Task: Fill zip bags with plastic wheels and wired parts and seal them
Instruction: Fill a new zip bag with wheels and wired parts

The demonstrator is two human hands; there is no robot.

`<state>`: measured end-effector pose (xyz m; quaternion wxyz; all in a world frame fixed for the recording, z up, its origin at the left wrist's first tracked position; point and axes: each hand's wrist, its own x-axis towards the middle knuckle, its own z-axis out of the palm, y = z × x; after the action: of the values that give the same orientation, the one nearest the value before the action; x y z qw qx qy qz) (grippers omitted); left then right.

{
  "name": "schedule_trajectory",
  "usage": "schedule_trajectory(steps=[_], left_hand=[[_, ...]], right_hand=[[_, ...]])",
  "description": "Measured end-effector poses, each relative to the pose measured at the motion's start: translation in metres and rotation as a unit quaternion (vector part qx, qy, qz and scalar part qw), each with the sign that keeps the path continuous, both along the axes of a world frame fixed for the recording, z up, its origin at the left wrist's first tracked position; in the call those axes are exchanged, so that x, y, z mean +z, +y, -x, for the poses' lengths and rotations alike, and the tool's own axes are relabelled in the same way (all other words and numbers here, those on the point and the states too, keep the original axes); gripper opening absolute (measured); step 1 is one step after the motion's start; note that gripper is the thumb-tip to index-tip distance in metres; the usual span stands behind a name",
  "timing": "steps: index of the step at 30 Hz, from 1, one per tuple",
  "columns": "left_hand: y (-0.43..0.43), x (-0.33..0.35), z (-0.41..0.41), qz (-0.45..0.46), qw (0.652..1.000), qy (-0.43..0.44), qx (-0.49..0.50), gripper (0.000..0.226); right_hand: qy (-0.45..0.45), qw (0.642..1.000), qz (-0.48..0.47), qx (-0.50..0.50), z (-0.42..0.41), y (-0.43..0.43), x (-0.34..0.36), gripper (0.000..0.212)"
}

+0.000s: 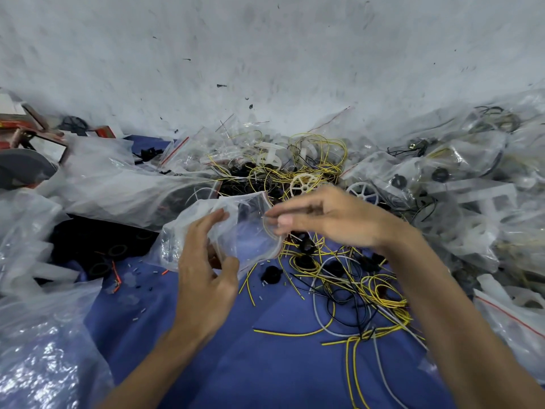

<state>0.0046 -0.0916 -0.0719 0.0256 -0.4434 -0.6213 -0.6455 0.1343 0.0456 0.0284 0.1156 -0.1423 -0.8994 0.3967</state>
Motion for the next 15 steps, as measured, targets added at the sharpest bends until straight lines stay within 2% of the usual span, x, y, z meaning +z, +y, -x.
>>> schedule_trajectory(steps=[2, 4, 7, 10, 11, 13, 15], left_hand=[[0.000, 0.000, 0.002, 0.005, 1.000, -0.005, -0.002, 0.056], [0.000, 0.001, 0.004, 0.003, 1.000, -0.007, -0.002, 0.055], [0.001, 0.001, 0.005, -0.001, 1.000, 0.001, 0.002, 0.054], [0.002, 0.000, 0.006, 0.001, 1.000, 0.017, 0.010, 0.052], [0.003, 0.000, 0.006, 0.003, 1.000, 0.021, 0.011, 0.051], [0.005, -0.001, 0.006, 0.010, 1.000, 0.027, 0.012, 0.048], [0.003, -0.002, 0.007, 0.013, 0.999, 0.031, 0.022, 0.048]], right_hand=[[0.062, 0.996, 0.019, -0.054, -0.007, 0.008, 0.004, 0.011], [0.114, 0.987, 0.009, -0.117, -0.016, 0.023, 0.006, 0.014], [0.103, 0.970, -0.051, -0.215, -0.030, 0.047, 0.004, 0.031], [0.113, 0.941, -0.005, -0.319, -0.034, 0.065, -0.002, 0.017], [0.111, 0.933, -0.017, -0.342, -0.032, 0.070, -0.003, 0.013], [0.047, 0.926, -0.063, -0.368, -0.022, 0.082, -0.010, 0.011], [-0.093, 0.928, -0.106, -0.346, -0.009, 0.088, -0.026, 0.012]])
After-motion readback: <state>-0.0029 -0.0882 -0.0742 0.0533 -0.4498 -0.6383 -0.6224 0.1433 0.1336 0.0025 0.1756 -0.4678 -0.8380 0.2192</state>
